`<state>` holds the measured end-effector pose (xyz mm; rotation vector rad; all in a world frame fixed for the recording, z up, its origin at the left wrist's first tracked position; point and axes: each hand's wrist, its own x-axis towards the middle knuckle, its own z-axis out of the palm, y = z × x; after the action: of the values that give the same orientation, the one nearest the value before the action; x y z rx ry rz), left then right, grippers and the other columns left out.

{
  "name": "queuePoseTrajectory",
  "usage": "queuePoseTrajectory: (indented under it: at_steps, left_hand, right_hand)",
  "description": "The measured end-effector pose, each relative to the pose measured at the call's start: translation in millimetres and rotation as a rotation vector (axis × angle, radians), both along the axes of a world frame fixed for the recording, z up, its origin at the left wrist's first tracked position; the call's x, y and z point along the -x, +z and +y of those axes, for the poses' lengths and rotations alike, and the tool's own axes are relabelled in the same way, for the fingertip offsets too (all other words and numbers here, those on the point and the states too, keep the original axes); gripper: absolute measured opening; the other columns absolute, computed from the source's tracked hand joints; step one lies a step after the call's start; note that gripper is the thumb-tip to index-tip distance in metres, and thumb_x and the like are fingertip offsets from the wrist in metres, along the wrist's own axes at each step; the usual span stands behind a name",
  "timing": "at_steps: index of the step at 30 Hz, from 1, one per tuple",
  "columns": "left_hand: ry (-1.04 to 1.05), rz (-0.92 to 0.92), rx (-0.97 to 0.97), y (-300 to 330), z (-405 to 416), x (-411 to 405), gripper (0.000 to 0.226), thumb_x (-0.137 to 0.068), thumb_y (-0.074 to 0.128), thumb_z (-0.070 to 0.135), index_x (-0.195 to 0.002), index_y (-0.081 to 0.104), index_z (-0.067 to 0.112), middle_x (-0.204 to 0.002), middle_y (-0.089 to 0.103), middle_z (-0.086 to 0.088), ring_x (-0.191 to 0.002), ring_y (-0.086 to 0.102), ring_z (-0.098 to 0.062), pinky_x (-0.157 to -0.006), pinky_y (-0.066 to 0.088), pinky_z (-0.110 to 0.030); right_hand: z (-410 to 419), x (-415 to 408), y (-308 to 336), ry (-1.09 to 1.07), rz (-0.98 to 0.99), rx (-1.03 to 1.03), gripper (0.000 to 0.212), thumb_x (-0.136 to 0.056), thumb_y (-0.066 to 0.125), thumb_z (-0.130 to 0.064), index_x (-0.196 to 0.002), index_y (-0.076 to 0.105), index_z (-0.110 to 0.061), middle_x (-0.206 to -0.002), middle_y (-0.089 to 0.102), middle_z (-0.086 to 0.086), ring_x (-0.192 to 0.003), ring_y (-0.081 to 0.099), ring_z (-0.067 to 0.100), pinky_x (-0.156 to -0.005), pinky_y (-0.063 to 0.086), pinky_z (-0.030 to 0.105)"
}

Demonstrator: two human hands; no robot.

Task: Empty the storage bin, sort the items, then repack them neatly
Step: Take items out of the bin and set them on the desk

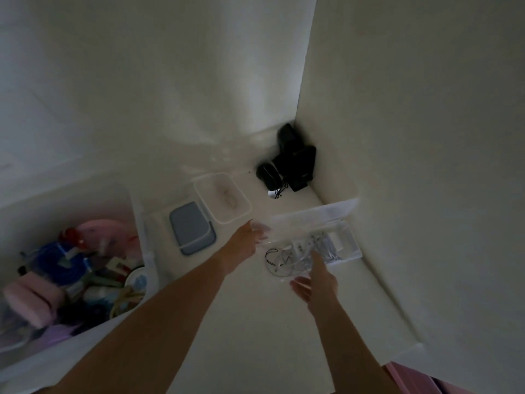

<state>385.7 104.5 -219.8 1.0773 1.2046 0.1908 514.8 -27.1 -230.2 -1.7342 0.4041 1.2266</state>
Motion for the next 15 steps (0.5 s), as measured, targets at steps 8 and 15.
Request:
queuePoseTrajectory:
  at_steps: [8,15]
  left_hand:
    - [0.057,0.206,-0.107,1.5,6.1,-25.1,0.074,-0.098,0.046,0.050,-0.154,0.017,0.012,-0.157,0.032,-0.009,-0.142,0.033,-0.030,-0.115,0.027,-0.041]
    - [-0.078,0.233,-0.340,12.5,-12.2,-19.3,0.055,-0.101,0.044,0.043,-0.152,0.031,0.024,-0.153,0.041,-0.006,-0.138,0.042,-0.022,-0.113,0.031,-0.034]
  right_hand:
    - [13.0,-6.2,6.8,-0.247,0.079,-0.075,0.015,-0.093,0.051,0.007,-0.107,0.052,0.004,-0.069,0.059,0.017,-0.052,0.067,0.028,-0.070,0.060,0.049]
    - [24.2,-9.3,7.1,-0.339,0.061,-0.266,0.024,-0.099,0.051,-0.023,-0.084,0.050,-0.005,-0.065,0.061,-0.003,-0.098,0.064,-0.007,-0.071,0.053,0.007]
